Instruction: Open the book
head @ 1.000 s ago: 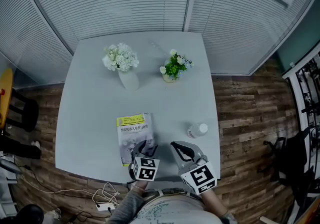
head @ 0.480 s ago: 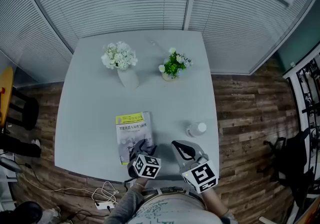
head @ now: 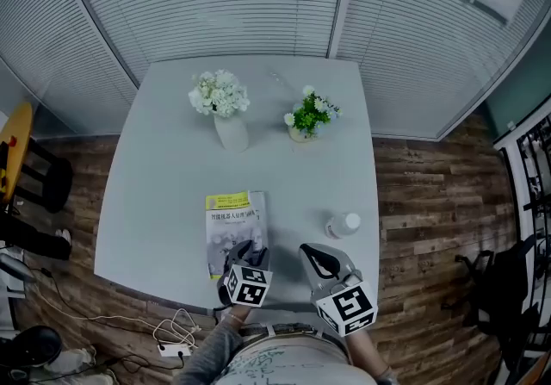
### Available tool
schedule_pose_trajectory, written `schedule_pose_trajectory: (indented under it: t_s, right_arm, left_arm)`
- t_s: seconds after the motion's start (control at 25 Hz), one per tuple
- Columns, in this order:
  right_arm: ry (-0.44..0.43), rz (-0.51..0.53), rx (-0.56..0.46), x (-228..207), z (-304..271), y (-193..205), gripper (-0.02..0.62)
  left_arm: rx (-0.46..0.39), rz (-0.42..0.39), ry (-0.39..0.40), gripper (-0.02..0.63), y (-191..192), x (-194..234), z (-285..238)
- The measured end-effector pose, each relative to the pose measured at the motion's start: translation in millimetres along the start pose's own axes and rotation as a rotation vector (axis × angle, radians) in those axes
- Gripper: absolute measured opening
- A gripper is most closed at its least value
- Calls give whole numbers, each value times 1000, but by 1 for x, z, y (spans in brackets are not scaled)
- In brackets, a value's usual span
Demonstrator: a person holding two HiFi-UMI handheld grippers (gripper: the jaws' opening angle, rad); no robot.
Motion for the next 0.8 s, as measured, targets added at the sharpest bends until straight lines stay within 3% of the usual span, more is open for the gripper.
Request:
schedule_pose_trajectory:
  t_s: [0.32,0.8]
  right_arm:
    - [-5,-13,-18,17,4,-1,2]
    - [46,-17,-16,39,-4,-11,2]
  left_arm:
    - [-40,108,59,114,3,10,17]
    - [-48,145,193,86,2,25,25]
Point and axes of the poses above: the fingertips, and each gripper's own axes: z backward along the fingers, x to its left, y out of its underside, the point moved 8 cm from there along z, backward along the fingers, and after that the axes turned 5 degrees about y, right-handed, at the moved point
